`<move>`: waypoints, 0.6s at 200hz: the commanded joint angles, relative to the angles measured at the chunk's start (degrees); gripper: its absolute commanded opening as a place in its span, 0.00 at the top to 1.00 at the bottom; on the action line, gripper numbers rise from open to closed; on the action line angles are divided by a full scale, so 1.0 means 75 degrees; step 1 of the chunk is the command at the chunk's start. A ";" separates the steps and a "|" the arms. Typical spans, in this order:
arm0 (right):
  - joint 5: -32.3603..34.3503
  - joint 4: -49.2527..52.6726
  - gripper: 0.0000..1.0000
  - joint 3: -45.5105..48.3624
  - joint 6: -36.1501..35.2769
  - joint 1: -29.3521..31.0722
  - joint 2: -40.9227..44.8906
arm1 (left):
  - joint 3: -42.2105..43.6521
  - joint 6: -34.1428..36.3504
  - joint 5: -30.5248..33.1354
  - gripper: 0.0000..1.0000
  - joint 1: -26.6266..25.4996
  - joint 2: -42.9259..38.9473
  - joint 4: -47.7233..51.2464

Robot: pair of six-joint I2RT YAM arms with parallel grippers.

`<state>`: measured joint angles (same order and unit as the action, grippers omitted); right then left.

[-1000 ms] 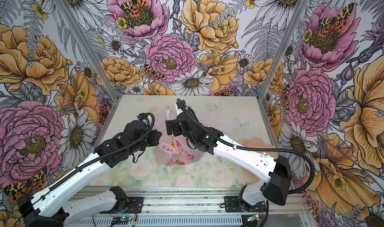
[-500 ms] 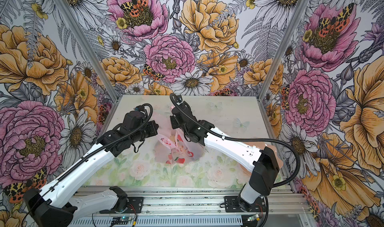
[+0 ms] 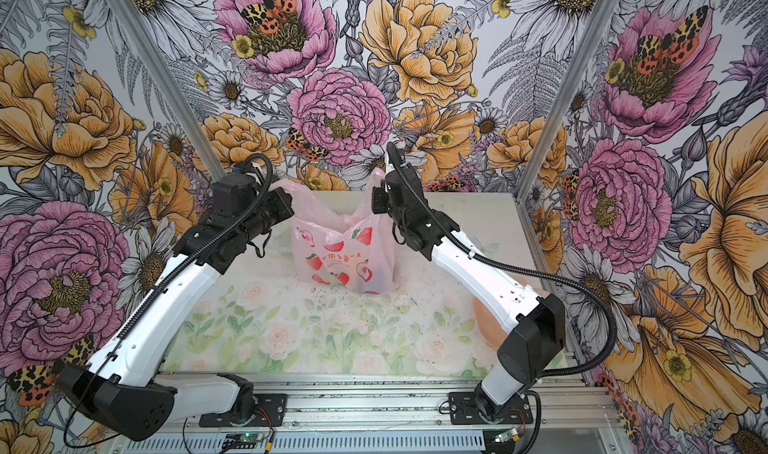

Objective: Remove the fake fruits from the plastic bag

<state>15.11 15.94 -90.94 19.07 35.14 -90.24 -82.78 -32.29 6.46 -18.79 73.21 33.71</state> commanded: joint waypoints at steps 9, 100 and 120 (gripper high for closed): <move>-0.0649 -0.1349 1.00 0.0932 0.0280 -0.0102 0.0866 | 0.0332 0.0270 -0.0171 0.98 0.0399 -0.0571 -0.0664; -0.1663 -0.3763 1.00 0.5359 0.2630 -0.0087 0.1687 | 0.5642 -0.1309 -0.1410 0.97 0.0166 -0.2237 -0.1768; -0.1594 -0.4196 1.00 0.6139 0.3170 -0.0079 0.1826 | 0.6155 -0.1515 -0.1645 0.95 0.0552 -0.2419 -0.1955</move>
<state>4.14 -6.70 -49.78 35.29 34.52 -80.25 -39.11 -40.25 -2.70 -17.26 58.26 24.58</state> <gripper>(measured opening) 0.048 0.050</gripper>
